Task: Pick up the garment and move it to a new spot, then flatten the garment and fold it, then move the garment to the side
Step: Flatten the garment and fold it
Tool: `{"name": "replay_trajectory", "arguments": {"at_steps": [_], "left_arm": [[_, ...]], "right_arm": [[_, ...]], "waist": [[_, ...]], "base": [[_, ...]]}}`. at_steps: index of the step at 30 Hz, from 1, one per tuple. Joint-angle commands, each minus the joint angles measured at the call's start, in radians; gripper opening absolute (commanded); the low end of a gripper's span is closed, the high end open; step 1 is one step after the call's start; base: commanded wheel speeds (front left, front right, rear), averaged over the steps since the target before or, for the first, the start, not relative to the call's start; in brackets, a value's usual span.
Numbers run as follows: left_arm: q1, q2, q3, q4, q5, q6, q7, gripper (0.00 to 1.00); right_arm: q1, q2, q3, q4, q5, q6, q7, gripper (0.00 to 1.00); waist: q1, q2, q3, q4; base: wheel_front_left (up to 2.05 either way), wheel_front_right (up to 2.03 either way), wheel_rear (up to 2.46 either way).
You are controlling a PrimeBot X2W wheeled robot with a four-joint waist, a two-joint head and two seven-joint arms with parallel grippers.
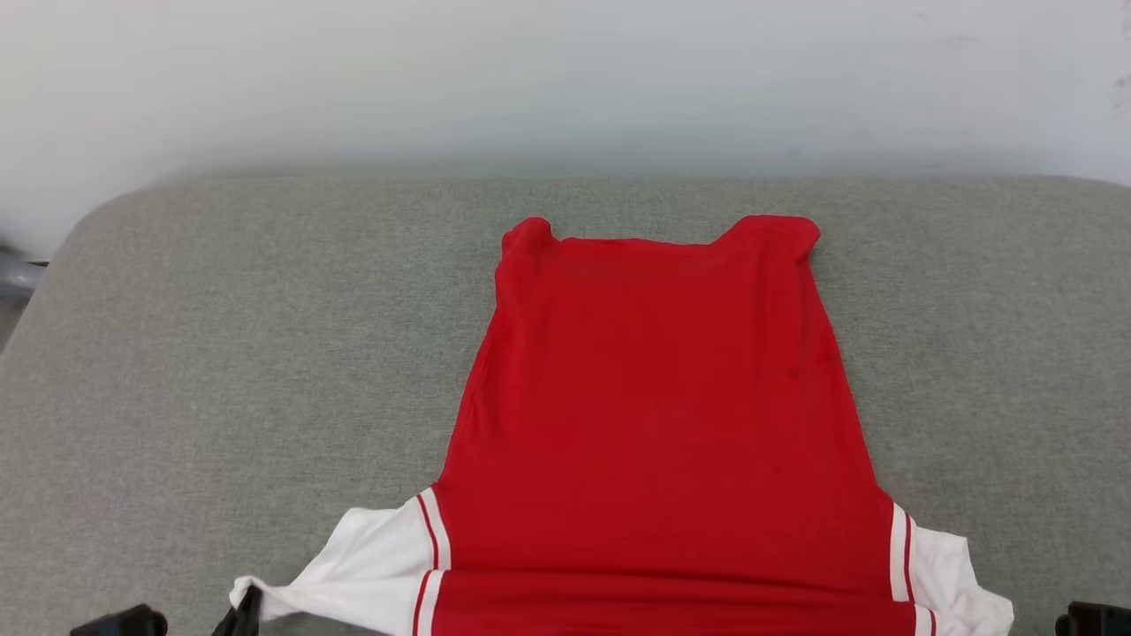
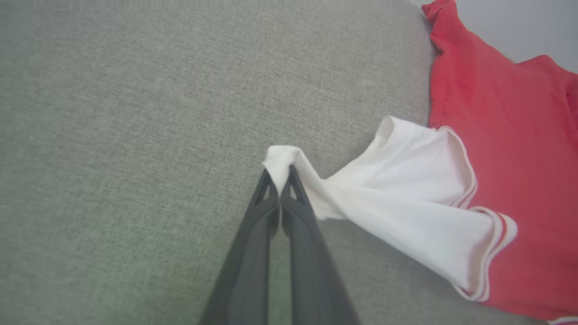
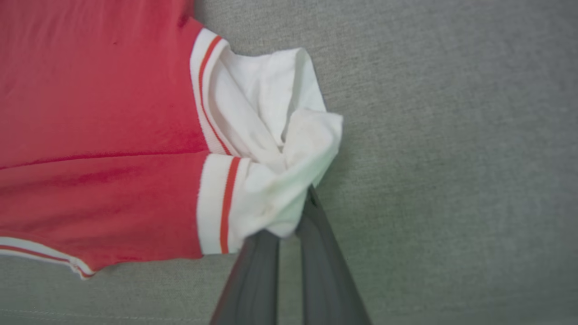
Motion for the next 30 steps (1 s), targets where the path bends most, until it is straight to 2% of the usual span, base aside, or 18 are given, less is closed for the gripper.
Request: {"name": "replay_trajectory", "arguments": {"at_steps": [1,2,3,10,14,20,30], "left_arm": [[0.009,0.018,0.010,-0.007,0.002,0.013,-0.001,0.00],[0.006,0.019,0.007,-0.024,0.007,0.016,0.003,0.00],[0.001,0.021,0.004,-0.039,0.012,0.021,0.004,0.00],[-0.046,0.011,-0.024,-0.130,0.045,0.034,0.008,0.00],[-0.092,0.004,-0.035,-0.179,0.065,0.038,0.000,0.00],[-0.193,-0.023,-0.069,-0.237,0.107,0.025,-0.017,0.00],[-0.351,-0.091,-0.147,-0.259,0.156,-0.031,-0.053,0.00]], "right_arm": [[0.006,-0.005,-0.012,-0.006,-0.002,-0.011,0.000,0.22],[0.000,-0.004,-0.008,-0.014,0.000,-0.010,0.000,0.46],[-0.008,-0.003,-0.005,-0.021,-0.002,-0.008,0.000,0.99],[-0.105,0.000,-0.023,-0.103,0.004,-0.006,-0.011,1.00],[-0.243,-0.026,-0.062,-0.104,0.011,-0.006,0.018,1.00],[-0.521,-0.123,-0.080,0.032,0.058,-0.006,0.134,1.00],[-0.917,-0.294,-0.009,0.246,0.050,-0.006,0.407,1.00]], "waist": [[0.0002,0.0000,0.002,0.004],[0.0002,0.0000,0.005,0.007],[0.0002,0.0000,0.008,0.011],[0.0002,0.0000,0.031,0.052],[0.0002,0.0000,0.089,0.076],[0.0002,0.0000,0.211,0.136],[0.0002,0.0000,0.373,0.260]], "base": [[0.00,0.00,0.00],[0.00,0.00,0.00],[0.00,0.00,0.00],[0.00,0.00,0.00],[0.00,0.00,0.00],[0.00,0.00,0.00],[0.00,0.00,0.00]]}}
